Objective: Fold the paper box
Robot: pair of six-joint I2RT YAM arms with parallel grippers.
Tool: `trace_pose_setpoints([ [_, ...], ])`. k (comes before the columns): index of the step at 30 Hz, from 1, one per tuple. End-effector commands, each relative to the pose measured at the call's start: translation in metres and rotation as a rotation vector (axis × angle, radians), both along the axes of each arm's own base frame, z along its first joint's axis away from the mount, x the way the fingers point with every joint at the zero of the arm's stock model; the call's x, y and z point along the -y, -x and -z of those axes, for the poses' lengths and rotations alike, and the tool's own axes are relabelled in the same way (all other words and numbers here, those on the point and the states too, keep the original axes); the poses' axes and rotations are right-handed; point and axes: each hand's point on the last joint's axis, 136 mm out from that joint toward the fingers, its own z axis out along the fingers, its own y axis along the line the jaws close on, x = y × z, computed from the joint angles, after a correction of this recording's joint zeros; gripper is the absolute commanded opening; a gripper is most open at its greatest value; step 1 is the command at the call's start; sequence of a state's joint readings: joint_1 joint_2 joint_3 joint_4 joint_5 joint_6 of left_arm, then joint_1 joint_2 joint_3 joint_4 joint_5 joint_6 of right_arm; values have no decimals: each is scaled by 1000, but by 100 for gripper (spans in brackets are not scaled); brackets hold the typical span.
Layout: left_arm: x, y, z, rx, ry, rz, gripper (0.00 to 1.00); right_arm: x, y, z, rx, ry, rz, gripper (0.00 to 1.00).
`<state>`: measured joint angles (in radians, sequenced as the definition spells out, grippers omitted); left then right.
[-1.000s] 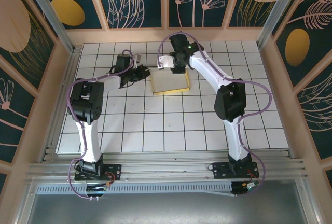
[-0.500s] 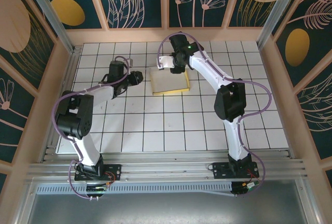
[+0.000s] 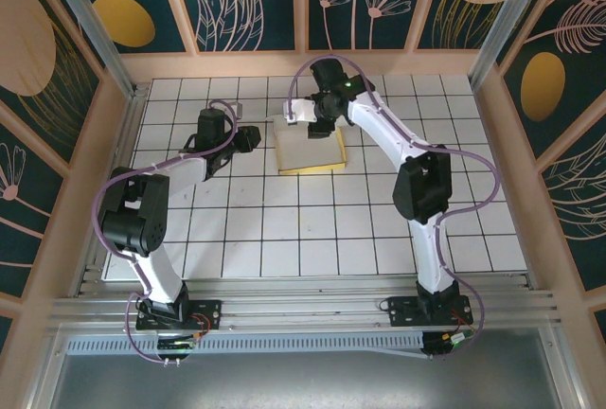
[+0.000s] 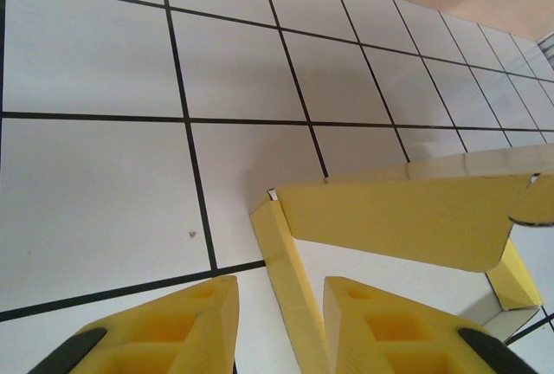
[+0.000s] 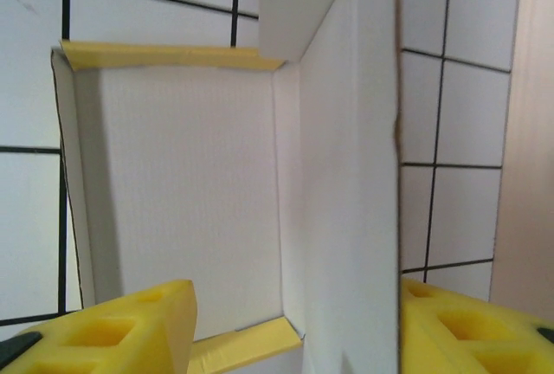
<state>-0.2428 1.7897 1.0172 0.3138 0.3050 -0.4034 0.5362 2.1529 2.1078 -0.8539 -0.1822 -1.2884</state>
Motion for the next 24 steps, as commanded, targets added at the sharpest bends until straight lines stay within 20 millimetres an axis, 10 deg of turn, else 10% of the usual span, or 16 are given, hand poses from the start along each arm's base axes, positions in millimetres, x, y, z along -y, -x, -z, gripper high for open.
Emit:
trace_pose_setpoints([
  [1,1,-2,-21,61,24,-2,31,-1,2,-52,50,-131,2,54],
  [8,7,4,-76,92,158,-15,35,7,0,-16,-17,-54,35,49],
  [14,1,-1,-83,94,106,-42,35,1,-1,-17,-17,-79,27,48],
  [24,6,-11,-85,141,15,30,39,20,-26,-106,84,-443,263,57],
])
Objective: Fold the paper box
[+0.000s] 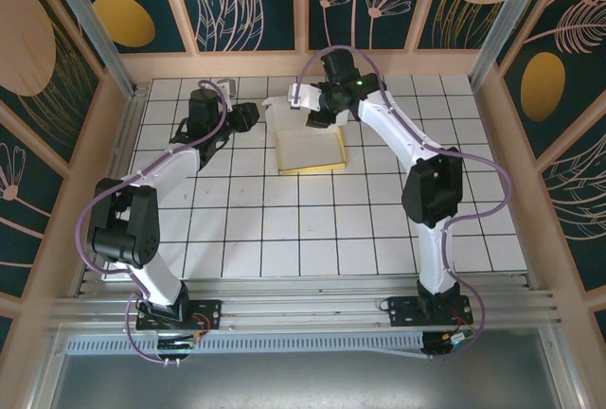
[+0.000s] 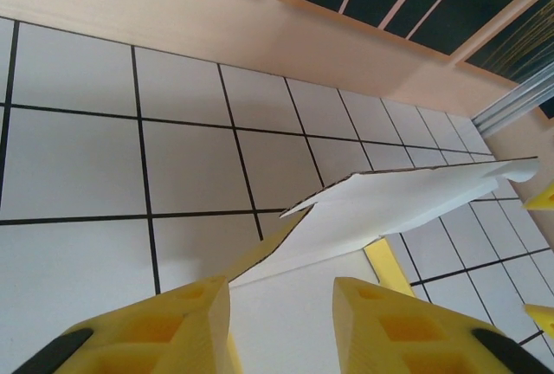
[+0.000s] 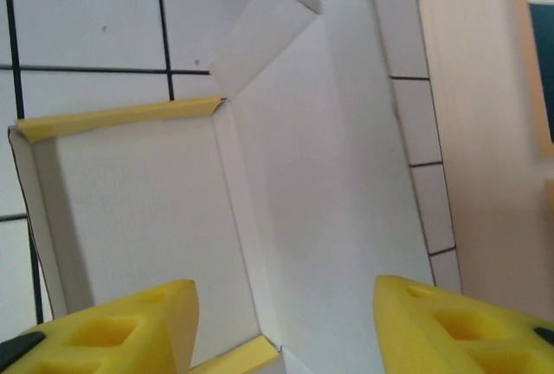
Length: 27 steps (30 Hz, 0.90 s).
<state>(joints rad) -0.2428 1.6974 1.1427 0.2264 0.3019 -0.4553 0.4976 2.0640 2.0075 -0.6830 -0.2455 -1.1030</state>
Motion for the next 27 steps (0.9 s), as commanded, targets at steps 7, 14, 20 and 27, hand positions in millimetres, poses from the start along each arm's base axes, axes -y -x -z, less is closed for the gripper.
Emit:
trace_pose_setpoints([
  [7,3,9,12,11,-136,94,45,127,-18,-86,-195,-878,401,69],
  [14,16,11,38,-92,-128,179,57,154,-34,-17,-500,-910,392,77],
  [20,18,6,53,-124,-143,193,70,128,-46,23,-521,-781,312,85],
  [27,25,-7,61,-125,-134,213,80,104,-61,49,-556,-705,280,81],
])
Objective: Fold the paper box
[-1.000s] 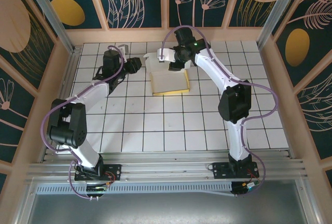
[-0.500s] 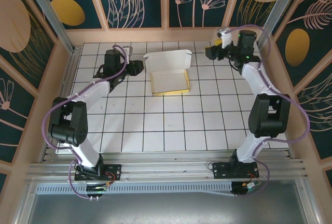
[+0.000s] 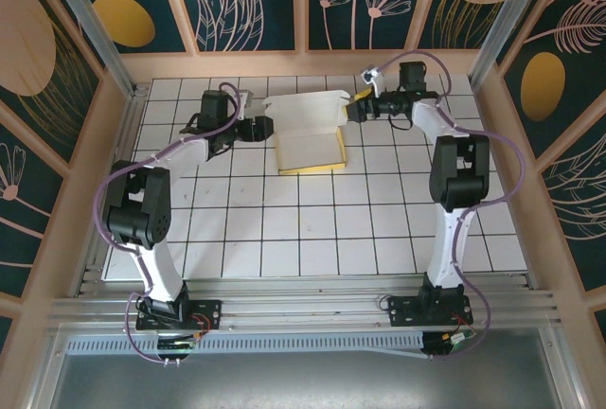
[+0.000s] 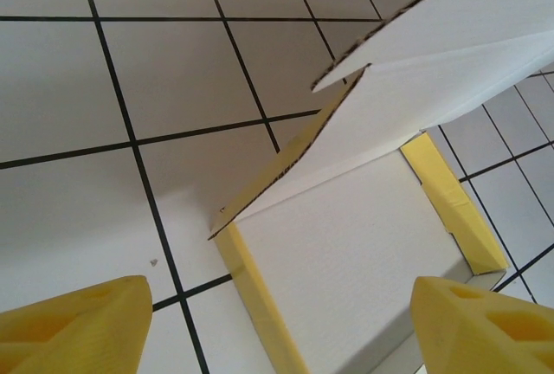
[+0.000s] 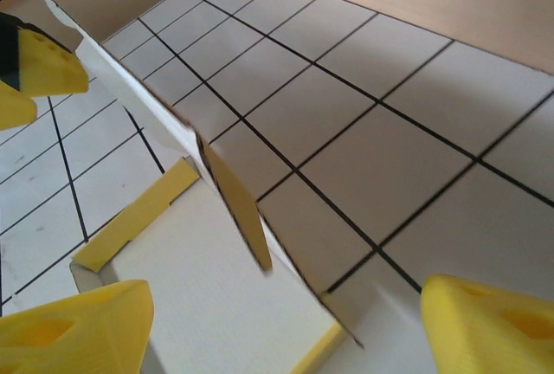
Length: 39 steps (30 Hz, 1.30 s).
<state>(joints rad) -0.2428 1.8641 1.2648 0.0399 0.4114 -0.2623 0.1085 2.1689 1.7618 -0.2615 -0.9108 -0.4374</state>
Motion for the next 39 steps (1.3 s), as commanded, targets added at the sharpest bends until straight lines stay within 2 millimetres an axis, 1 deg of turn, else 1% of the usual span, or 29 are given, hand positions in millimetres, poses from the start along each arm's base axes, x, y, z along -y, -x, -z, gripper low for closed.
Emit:
trace_pose_setpoints([
  [1,5,-8,-1,6,-1,19,80,-5,-3,4,2,15,-36,81],
  [2,4,-10,1,4,-6,11,80,-6,-4,6,1,19,-37,80],
  [5,4,-17,7,-3,-18,5,80,-11,-2,12,-8,32,-53,71],
  [7,7,-19,10,-4,-11,18,78,-11,0,17,-17,44,-54,64],
  [8,9,-20,11,-6,-6,25,77,-12,1,19,-22,45,-54,63],
  [14,17,-27,20,-14,17,60,75,-16,3,32,-48,31,-30,61],
  [16,18,-29,22,-18,20,60,73,-18,3,36,-53,25,-26,59],
  [18,19,-31,25,-19,24,60,69,-20,4,40,-50,20,-22,54],
  [25,22,-32,24,-20,42,73,43,-23,5,42,-29,27,-13,33],
  [28,23,-32,24,-20,46,76,38,-23,6,41,-7,32,-1,25],
  [31,24,-31,25,-30,49,79,36,-23,6,40,5,40,14,17],
  [37,23,-29,27,-35,54,73,26,-28,9,38,62,87,51,8],
  [39,25,-28,28,-37,58,76,23,-30,9,36,75,104,63,3],
])
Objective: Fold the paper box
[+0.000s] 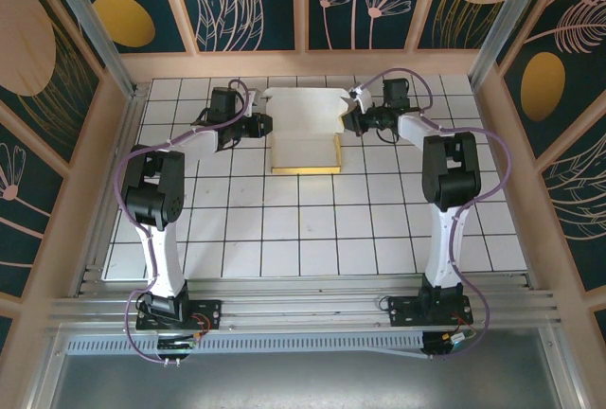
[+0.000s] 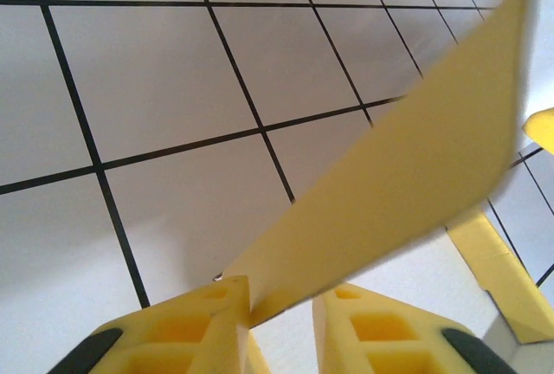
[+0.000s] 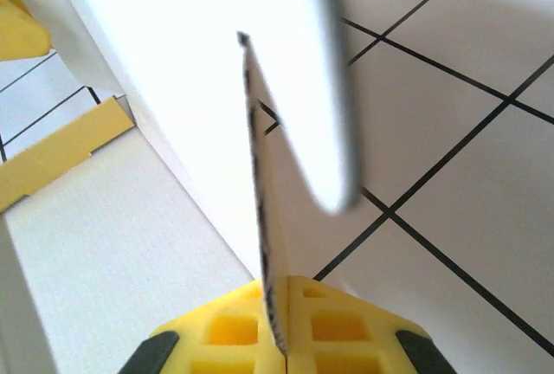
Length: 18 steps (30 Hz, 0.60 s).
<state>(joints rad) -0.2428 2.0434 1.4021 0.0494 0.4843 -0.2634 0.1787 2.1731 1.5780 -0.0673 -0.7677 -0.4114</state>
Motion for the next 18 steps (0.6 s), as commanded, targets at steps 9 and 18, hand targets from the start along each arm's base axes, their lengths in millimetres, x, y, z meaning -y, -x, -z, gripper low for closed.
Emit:
trace_pose_setpoints([
  [9,8,3,11,-30,26,13,18,-22,12,-25,175,108,94,0],
  [18,10,11,23,-56,19,-6,17,-22,23,-37,443,300,217,0],
])
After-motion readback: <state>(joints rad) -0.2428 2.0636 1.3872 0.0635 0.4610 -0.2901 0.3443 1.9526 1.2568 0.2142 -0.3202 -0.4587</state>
